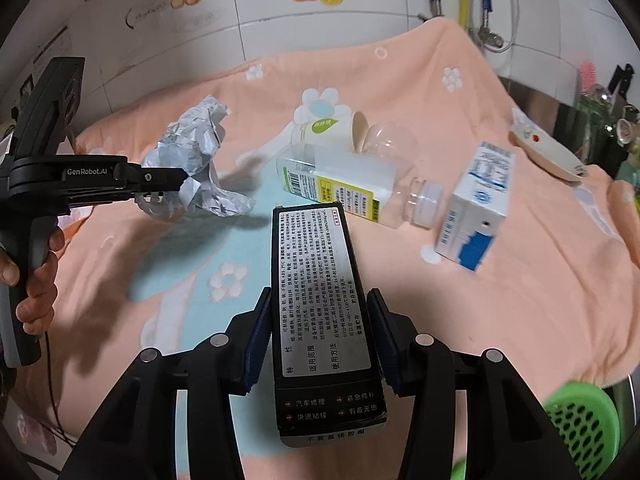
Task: Collect trash
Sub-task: 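Grasp the black box with the right gripper while the left gripper grasps the crumpled paper, then carry the black box and crumpled paper to the basket and release both inside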
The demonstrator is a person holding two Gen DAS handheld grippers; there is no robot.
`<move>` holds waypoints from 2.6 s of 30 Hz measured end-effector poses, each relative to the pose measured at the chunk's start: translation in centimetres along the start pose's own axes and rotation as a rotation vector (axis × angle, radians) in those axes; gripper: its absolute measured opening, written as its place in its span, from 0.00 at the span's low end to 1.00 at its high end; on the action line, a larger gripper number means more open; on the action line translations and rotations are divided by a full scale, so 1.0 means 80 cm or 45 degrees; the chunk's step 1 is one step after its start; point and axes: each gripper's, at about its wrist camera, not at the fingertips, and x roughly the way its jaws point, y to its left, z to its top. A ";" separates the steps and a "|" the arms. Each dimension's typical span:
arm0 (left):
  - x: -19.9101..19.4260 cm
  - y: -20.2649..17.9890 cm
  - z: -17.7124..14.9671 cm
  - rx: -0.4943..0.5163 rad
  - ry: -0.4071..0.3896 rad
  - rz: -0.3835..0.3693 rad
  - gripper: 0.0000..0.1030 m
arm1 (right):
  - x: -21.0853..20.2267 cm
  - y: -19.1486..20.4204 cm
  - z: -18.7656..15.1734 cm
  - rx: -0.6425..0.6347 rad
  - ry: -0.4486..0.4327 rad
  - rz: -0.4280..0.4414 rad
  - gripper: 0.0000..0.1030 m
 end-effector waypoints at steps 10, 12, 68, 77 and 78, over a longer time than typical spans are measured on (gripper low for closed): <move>-0.025 -0.077 -0.037 0.109 0.012 -0.180 0.27 | -0.075 -0.022 -0.051 0.082 -0.054 -0.095 0.44; -0.028 -0.098 -0.046 0.141 0.018 -0.216 0.27 | -0.091 -0.033 -0.064 0.131 -0.066 -0.123 0.44; 0.045 -0.341 -0.191 0.652 0.351 -0.438 0.50 | -0.229 -0.183 -0.227 0.596 -0.105 -0.562 0.56; 0.041 -0.332 -0.184 0.627 0.338 -0.427 0.60 | -0.228 -0.184 -0.223 0.591 -0.103 -0.553 0.60; 0.040 -0.331 -0.182 0.623 0.333 -0.425 0.60 | -0.227 -0.183 -0.221 0.589 -0.104 -0.550 0.61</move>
